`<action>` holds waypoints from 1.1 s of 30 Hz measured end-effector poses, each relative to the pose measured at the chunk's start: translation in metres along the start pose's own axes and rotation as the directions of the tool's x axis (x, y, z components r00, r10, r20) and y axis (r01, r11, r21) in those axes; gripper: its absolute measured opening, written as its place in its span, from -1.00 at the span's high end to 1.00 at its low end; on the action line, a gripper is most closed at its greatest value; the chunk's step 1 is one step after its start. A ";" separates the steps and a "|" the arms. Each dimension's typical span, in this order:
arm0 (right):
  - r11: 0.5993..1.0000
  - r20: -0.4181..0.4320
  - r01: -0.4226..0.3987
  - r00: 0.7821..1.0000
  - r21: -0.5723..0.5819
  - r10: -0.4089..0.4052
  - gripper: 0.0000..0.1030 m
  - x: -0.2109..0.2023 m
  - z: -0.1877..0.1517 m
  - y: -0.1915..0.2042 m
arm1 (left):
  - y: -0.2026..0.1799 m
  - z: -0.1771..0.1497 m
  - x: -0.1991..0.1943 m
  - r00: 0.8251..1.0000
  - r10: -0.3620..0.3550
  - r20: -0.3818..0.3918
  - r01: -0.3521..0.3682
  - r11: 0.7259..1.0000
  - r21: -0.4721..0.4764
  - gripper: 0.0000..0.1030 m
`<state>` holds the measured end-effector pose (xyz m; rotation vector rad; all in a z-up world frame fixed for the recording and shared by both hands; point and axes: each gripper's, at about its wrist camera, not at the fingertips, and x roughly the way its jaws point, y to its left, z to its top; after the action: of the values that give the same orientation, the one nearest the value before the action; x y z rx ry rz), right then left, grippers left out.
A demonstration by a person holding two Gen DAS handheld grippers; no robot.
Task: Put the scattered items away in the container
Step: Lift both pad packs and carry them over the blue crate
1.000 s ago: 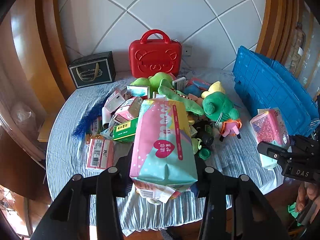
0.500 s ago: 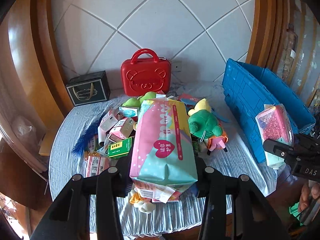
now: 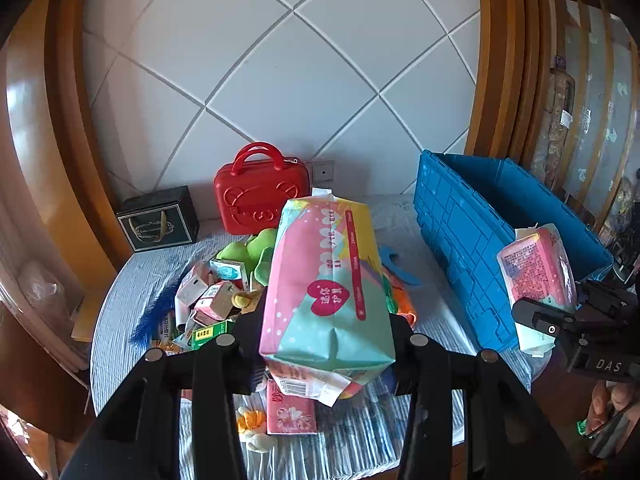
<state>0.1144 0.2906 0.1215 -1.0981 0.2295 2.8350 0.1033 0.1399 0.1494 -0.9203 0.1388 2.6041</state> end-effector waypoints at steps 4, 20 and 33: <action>1.000 0.018 0.008 1.000 -0.002 -0.008 -0.30 -0.016 0.009 -0.020 | -0.022 0.012 0.001 1.000 -0.010 0.016 0.010 1.000 0.006 0.17; 0.999 0.084 0.053 0.995 0.006 -0.054 -0.30 -0.066 0.039 -0.123 | -0.134 0.062 0.028 0.997 -0.052 0.059 0.048 0.997 0.062 0.17; 0.994 0.112 0.085 0.989 0.062 -0.092 -0.30 -0.093 0.045 -0.214 | -0.235 0.088 0.058 0.994 -0.104 0.037 0.097 0.984 0.148 0.17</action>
<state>0.1828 0.5058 0.1942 -0.9075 0.2450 2.7824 0.0987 0.3940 0.1891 -0.7966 0.2604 2.4821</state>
